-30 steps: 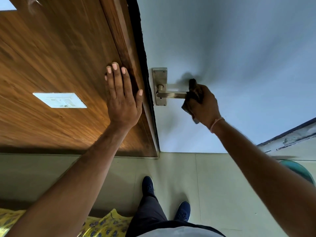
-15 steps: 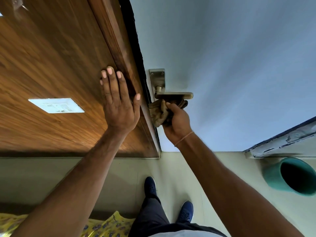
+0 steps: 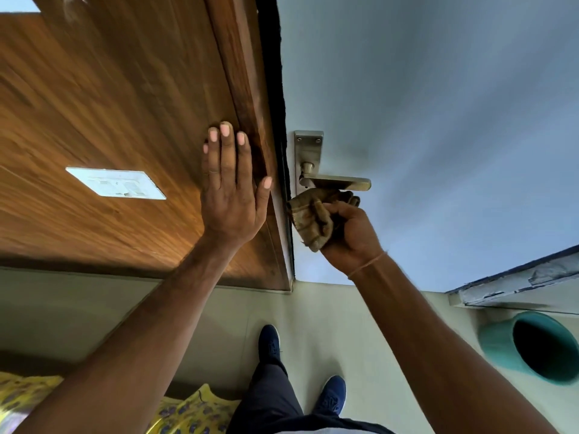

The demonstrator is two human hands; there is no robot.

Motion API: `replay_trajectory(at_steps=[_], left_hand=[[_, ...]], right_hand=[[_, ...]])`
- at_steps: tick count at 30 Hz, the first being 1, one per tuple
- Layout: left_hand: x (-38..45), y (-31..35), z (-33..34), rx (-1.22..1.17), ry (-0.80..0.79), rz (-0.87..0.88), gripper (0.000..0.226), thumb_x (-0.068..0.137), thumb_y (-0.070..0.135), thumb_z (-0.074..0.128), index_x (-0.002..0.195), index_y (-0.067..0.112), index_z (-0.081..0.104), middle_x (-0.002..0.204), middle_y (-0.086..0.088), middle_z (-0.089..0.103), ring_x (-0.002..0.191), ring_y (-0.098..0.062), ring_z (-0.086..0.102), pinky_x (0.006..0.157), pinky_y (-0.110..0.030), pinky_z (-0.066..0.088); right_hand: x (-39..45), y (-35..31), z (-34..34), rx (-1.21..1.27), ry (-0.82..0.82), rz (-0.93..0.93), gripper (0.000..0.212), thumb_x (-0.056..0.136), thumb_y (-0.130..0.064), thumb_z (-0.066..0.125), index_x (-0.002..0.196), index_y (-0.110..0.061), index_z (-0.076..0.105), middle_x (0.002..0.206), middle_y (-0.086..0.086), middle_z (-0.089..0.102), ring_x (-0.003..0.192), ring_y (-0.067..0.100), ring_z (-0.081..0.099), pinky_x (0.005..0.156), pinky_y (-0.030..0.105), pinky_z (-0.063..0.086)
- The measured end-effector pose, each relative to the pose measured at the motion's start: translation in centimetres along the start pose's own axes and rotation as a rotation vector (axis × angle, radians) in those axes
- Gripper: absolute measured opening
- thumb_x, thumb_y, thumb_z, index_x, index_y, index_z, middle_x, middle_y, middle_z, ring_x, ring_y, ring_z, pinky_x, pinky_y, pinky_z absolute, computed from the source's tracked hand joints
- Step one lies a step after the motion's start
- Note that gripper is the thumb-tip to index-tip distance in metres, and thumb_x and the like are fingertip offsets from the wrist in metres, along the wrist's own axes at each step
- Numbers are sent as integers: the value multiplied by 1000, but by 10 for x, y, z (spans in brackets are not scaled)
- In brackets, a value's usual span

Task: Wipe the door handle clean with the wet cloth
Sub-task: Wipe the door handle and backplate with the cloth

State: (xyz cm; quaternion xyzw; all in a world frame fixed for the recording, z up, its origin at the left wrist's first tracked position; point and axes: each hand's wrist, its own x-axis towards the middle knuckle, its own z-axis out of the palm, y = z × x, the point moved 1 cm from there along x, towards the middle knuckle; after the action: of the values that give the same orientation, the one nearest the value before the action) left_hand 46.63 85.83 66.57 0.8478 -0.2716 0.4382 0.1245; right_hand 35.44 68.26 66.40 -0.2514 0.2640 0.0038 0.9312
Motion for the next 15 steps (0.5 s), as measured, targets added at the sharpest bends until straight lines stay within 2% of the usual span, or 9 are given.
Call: replay_trajectory(at_steps=[3, 6, 9, 12, 13, 15], left_hand=[[-3, -3, 3, 20, 1, 14, 73, 107, 40, 46, 162, -6, 32, 168, -29, 30, 159, -46, 28, 128, -60, 35], [-4, -3, 6, 1, 12, 7, 76, 106, 40, 49, 164, -4, 27, 169, -26, 25, 161, -43, 24, 130, -59, 32], [-4, -1, 11, -7, 25, -9, 79, 104, 37, 54, 164, -3, 24, 169, -26, 25, 162, -42, 20, 131, -59, 29], [-5, -1, 17, -19, 35, -12, 82, 102, 37, 56, 165, -2, 21, 166, -29, 33, 159, -46, 26, 132, -58, 26], [-5, -1, 19, -27, 38, -10, 83, 102, 37, 56, 165, -2, 19, 165, -30, 35, 157, -47, 28, 133, -58, 24], [-5, -1, 22, -51, 52, -4, 81, 104, 38, 53, 166, -1, 17, 164, -31, 35, 155, -48, 28, 133, -57, 22]], right_hand=[[-9, -9, -12, -172, -50, -85, 36, 97, 2, 53, 131, 3, 64, 133, 23, 62, 127, 41, 61, 118, 53, 46], [-14, -21, -14, -407, 43, -295, 51, 87, -5, 67, 136, 7, 61, 134, 30, 66, 128, 48, 63, 110, 56, 52], [-17, -34, 0, -758, 192, -558, 50, 86, -17, 75, 132, -4, 60, 123, 16, 73, 113, 35, 71, 84, 44, 62], [-15, -43, 17, -1086, 315, -783, 51, 90, -23, 80, 132, -11, 53, 111, -14, 67, 102, 7, 68, 90, 28, 58], [-14, -45, 23, -1171, 360, -842, 52, 92, -24, 80, 133, -12, 51, 108, -16, 65, 98, 6, 67, 88, 21, 55], [-7, -48, 26, -1291, 443, -920, 53, 92, -27, 79, 135, -13, 50, 112, -7, 68, 101, 14, 66, 85, 19, 48]])
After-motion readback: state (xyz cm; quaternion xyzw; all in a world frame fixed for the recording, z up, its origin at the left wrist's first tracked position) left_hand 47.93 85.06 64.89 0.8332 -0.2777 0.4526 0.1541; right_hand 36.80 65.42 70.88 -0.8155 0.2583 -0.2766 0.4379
